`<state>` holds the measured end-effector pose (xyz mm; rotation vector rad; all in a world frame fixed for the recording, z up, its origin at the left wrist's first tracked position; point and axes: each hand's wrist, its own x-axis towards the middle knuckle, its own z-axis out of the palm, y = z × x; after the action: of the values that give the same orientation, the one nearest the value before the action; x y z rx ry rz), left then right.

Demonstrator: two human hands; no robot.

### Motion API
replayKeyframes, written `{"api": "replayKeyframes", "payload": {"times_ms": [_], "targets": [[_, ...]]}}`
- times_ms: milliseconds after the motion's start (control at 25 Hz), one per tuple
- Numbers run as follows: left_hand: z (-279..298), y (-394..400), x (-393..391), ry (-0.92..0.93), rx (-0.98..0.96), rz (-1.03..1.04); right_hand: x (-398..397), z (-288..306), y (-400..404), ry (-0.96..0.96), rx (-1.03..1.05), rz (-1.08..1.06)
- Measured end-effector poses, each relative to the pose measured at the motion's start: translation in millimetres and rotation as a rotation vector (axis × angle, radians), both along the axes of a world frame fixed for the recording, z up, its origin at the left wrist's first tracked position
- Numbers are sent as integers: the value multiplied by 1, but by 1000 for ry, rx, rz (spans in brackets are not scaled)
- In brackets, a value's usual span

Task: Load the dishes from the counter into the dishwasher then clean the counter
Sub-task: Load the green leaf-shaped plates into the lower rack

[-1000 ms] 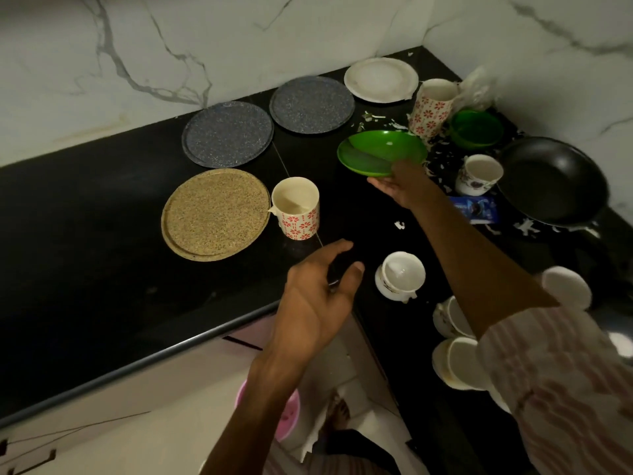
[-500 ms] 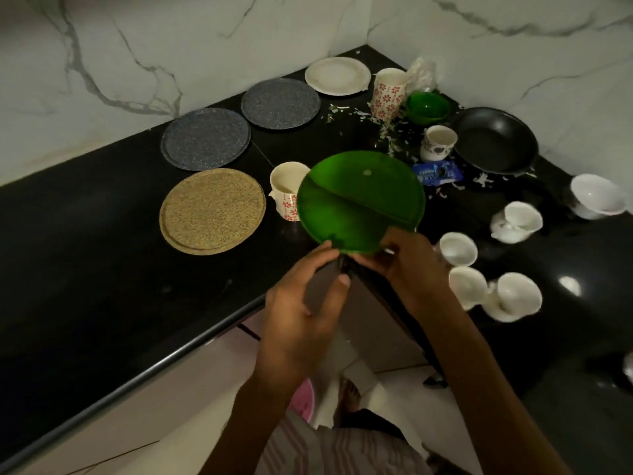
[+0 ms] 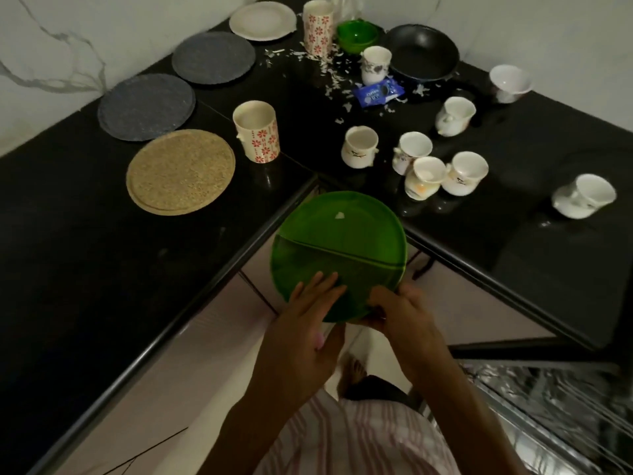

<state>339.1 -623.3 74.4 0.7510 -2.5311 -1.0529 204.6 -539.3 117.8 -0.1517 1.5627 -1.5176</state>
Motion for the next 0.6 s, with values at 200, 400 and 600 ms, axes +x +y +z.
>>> {"api": "replayKeyframes", "payload": {"times_ms": [200,400,600], "targets": [[-7,26,5,9,-69,-53,18,4,44,41,-21,-29],[1,79,2,16,-5,-116,29,3,100,97,-9,-80],[8,132,10,-149,140,-297,48,-7,167,178,84,-103]]}}
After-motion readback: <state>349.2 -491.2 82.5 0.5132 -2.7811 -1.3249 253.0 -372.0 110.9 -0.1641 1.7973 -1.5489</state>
